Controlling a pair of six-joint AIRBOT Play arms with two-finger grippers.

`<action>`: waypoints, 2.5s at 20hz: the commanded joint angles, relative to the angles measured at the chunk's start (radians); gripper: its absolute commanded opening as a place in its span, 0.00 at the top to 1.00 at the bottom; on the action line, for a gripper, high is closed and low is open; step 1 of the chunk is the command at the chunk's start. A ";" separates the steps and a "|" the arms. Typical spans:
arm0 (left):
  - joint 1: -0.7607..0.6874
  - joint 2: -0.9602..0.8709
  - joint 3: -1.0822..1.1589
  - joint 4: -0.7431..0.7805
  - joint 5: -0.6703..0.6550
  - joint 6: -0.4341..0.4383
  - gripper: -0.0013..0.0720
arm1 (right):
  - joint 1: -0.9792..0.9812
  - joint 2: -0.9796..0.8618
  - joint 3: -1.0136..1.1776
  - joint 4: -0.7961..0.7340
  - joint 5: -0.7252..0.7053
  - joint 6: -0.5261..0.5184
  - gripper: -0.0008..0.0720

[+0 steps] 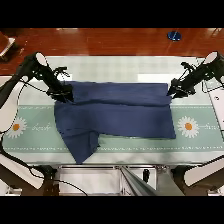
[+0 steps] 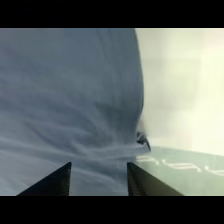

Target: Fold the shirts.

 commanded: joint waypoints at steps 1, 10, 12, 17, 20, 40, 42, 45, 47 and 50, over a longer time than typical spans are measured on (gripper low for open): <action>0.006 0.055 -0.015 -0.001 -0.013 -0.029 0.29 | -0.012 0.052 -0.004 -0.077 0.042 0.002 0.43; 0.375 0.711 -0.853 -0.129 0.314 0.019 0.29 | -0.243 0.665 -0.749 0.179 -0.399 -0.096 0.43; 0.480 0.789 -1.021 -0.262 0.322 0.082 0.29 | -0.243 0.762 -0.863 0.205 -0.426 -0.108 0.43; 0.533 0.810 -1.182 -0.277 0.335 0.154 0.29 | -0.243 0.837 -0.948 0.219 -0.407 -0.108 0.43; 0.529 0.809 -1.256 -0.416 0.394 0.243 0.29 | -0.243 0.837 -0.948 0.218 -0.399 -0.103 0.43; 0.331 0.797 -1.322 -0.578 0.569 0.324 0.96 | -0.478 0.731 -1.112 0.116 -0.274 -0.063 0.43; 0.331 0.797 -1.322 -0.578 0.571 0.324 0.96 | -0.478 0.712 -1.112 0.139 -0.293 -0.064 0.43; 0.331 0.797 -1.322 -0.578 0.571 0.324 0.96 | -0.455 0.675 -1.112 0.162 -0.322 -0.077 0.43; 0.331 0.797 -1.322 -0.579 0.575 0.324 0.96 | -0.396 0.640 -1.112 0.181 -0.361 -0.077 0.43; 0.331 0.797 -1.322 -0.579 0.575 0.324 0.96 | -0.317 0.603 -1.109 0.291 -0.439 -0.079 0.43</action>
